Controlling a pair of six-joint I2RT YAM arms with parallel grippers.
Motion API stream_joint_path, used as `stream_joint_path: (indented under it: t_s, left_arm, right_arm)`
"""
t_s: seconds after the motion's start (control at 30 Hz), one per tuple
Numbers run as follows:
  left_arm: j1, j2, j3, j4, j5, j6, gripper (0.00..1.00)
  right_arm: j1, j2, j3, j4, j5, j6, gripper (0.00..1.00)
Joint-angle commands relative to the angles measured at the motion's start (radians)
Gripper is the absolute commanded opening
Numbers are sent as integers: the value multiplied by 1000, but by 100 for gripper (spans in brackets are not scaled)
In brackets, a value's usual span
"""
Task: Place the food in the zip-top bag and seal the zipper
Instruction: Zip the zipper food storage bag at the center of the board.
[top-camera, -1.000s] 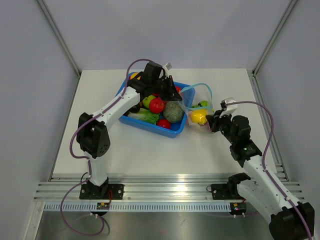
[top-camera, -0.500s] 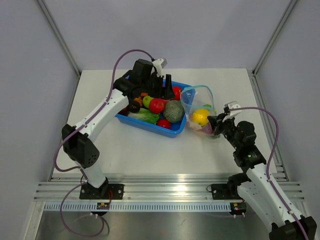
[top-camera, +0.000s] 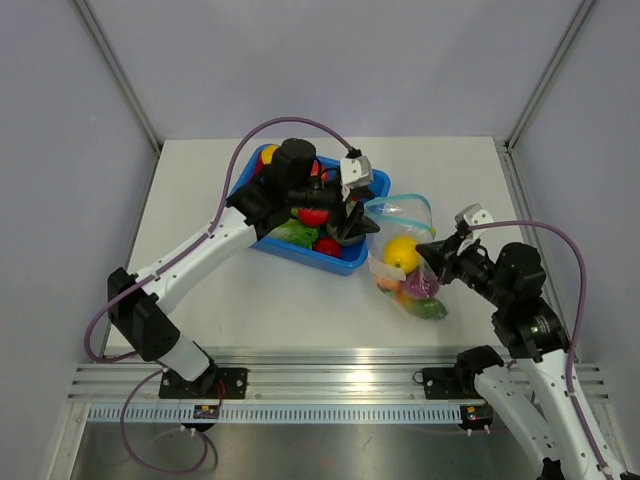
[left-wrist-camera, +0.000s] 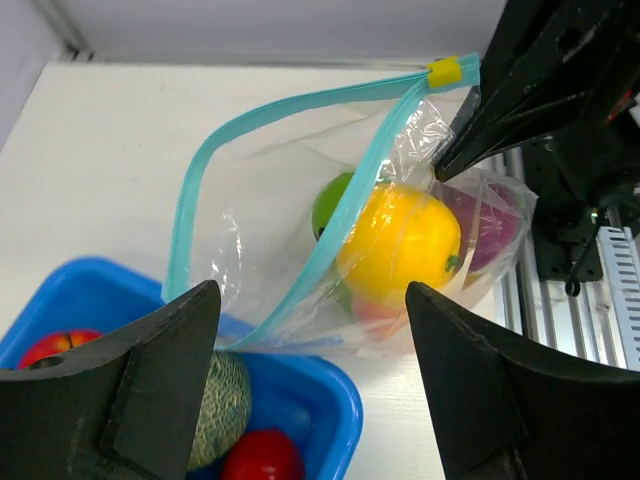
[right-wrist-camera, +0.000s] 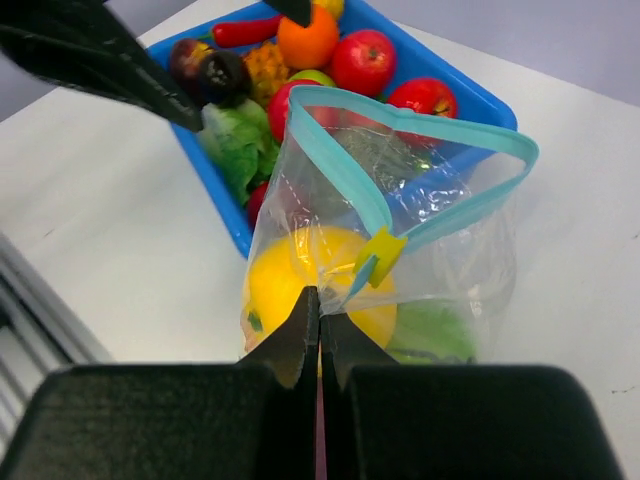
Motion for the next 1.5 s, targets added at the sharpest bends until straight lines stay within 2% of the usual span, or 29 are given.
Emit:
stream_joint_path:
  t_s: [0.0,0.13,0.27,0.33,0.47,0.63,0.7,0.83,0.97,1.07,1.3,1.47]
  left_arm:
    - [12,-58,39,158,215,80,78]
    - [10,-64,90,153,319,63,77]
    - [10,-84,108,181,426,36,78]
    - [7,-83,118,236,473,-38,78]
    - [-13,-57,159,238,549,-98,78]
    - [-74,-22,183,198,540,-145,78]
    - [-82,21,226,145,530,-167,76]
    - [-103,92,295,101,548,-254,68]
    - [-119,143,320,94,473,-299,49]
    - [-126,173,325,88,487,-319,45]
    - [-157,137,237,80,456,-279,45]
    - [-160,101,167,77,467,-275,53]
  right_arm:
    - [-1,3,139,-158,-152,-98,0]
    - [-1,37,269,-318,-296,-164,0]
    - [-1,60,333,-453,-391,-236,0]
    - [1,64,334,-464,-419,-267,0]
    - [-1,77,305,-427,-467,-273,0]
    - [-1,93,275,-392,-485,-285,0]
    - [-1,103,273,-383,-484,-296,0]
    - [-1,112,273,-372,-477,-306,0]
    - [2,110,271,-363,-484,-308,0]
    - [1,100,267,-355,-476,-303,0]
    - [1,77,261,-344,-458,-302,0]
    - [-1,75,256,-341,-447,-299,0]
